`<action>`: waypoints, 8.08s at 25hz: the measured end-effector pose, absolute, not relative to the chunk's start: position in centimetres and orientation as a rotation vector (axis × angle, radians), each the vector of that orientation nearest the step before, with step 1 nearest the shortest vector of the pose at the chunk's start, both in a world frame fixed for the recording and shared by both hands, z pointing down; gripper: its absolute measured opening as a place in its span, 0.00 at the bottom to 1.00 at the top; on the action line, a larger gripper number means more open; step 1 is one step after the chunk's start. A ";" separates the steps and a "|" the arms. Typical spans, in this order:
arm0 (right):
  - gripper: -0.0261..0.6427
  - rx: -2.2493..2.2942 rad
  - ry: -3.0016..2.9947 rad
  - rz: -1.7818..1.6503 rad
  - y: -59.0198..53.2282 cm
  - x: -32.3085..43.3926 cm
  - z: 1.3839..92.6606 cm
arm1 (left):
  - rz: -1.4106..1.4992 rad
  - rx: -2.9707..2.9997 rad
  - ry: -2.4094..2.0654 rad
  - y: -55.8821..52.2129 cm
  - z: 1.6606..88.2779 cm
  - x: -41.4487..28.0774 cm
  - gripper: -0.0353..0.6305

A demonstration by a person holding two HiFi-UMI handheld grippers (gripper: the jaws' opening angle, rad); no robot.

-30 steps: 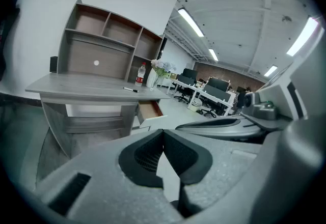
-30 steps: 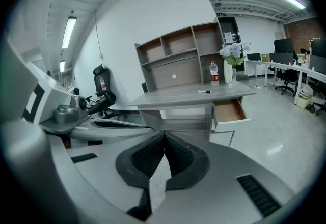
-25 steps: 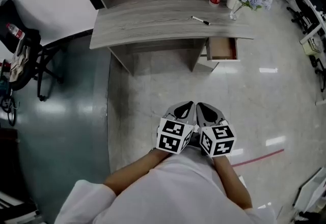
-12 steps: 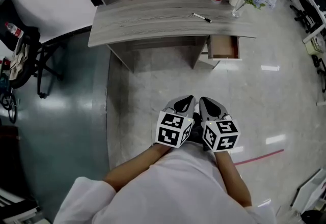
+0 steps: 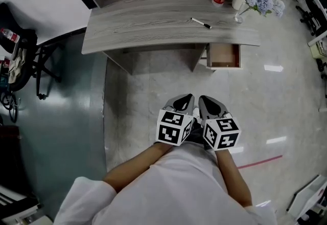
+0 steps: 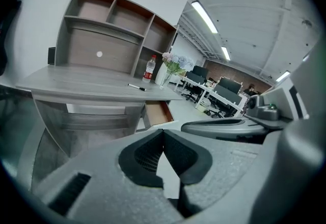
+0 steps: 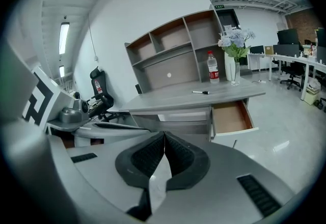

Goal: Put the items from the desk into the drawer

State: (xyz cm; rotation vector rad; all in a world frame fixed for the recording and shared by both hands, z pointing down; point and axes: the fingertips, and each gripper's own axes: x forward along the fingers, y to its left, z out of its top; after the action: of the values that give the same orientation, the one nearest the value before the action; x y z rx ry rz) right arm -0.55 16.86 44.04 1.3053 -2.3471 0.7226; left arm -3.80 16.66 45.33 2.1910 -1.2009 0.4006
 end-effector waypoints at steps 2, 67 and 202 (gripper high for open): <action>0.04 1.284 -2.346 0.718 15.7 -0.1 44.2 | 0.406 2.185 -1.192 15.5 45.6 -3.1 0.06; 0.04 1.155 -2.318 0.587 -12.9 3.2 46.1 | 0.518 2.161 -1.207 -13.2 46.7 0.2 0.06; 0.09 1.138 -2.022 0.638 -4.9 12.9 62.3 | 0.682 2.198 -1.139 -4.5 50.5 5.7 0.06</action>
State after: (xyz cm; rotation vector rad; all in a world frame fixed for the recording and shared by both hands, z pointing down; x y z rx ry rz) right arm 12.89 -4.93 62.25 1.1378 -2.0223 0.6381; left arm 5.73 -4.51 50.51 2.1983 -1.1388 0.6815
